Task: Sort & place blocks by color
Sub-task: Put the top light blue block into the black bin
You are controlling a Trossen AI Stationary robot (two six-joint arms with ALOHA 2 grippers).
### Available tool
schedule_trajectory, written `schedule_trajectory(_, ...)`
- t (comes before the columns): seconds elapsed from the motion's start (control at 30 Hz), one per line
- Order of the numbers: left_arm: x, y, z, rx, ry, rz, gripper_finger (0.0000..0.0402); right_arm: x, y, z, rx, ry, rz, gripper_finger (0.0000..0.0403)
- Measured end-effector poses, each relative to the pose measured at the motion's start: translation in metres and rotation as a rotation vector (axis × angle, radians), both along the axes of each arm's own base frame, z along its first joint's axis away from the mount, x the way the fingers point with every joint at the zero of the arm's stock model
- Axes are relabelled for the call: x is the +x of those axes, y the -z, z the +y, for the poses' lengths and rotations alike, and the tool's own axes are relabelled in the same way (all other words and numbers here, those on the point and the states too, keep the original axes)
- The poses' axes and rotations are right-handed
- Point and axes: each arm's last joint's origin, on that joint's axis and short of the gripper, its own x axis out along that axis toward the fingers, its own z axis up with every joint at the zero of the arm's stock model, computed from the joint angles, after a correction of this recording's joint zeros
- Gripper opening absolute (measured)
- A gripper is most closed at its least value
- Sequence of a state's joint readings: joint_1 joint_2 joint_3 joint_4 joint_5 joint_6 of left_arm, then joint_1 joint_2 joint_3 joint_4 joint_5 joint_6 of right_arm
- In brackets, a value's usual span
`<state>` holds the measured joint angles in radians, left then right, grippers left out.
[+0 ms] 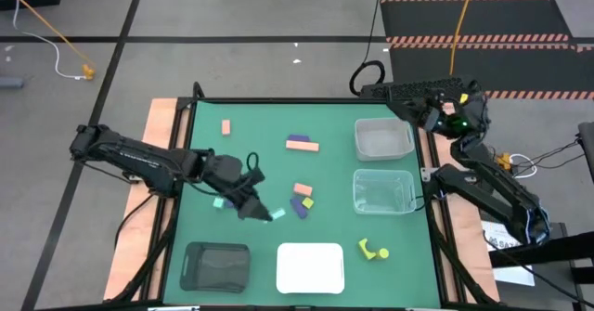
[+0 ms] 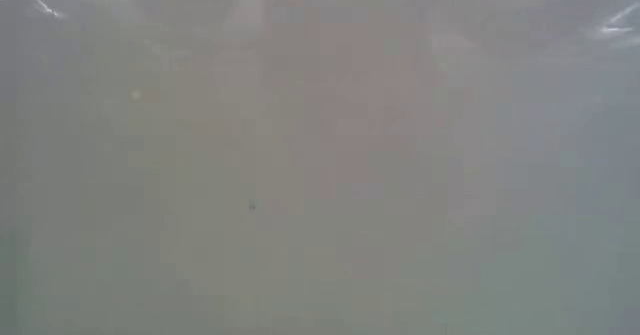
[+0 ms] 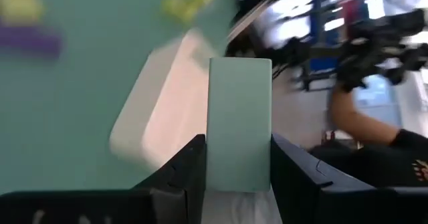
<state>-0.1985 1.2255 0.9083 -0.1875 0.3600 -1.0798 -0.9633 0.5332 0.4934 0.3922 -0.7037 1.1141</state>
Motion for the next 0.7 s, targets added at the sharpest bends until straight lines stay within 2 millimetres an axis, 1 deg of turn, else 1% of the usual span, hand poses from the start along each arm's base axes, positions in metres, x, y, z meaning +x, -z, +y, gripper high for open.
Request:
schedule_trajectory(0.1, -0.009, 0.008, -0.015, -0.072, 0.021, 0.159, 0.013, 0.011, 0.005, -0.003, 0.012, -0.031, 0.031, 0.0235)
schedule_trajectory(0.27, -0.021, 0.013, -0.055, -0.168, 0.075, 0.293, 0.013, 0.032, 0.017, -0.003, 0.022, -0.119, 0.099, 0.0235)
schedule_trajectory(0.4, -0.038, 0.017, -0.081, -0.211, 0.071, 0.432, 0.013, 0.05, 0.026, 0.0, 0.019, -0.139, 0.149, 0.0235)
schedule_trajectory(0.53, -0.058, 0.03, -0.1, -0.205, 0.028, 0.637, 0.013, 0.067, 0.035, 0.007, -0.005, -0.189, 0.203, 0.0235)
schedule_trajectory(0.6, -0.064, 0.036, -0.108, -0.199, 0.005, 0.721, 0.013, 0.075, 0.039, 0.013, -0.038, -0.229, 0.229, 0.0235)
schedule_trajectory(0.7, -0.073, 0.052, -0.117, -0.133, -0.035, 0.847, 0.013, 0.086, 0.044, 0.023, -0.102, -0.244, 0.256, 0.0235)
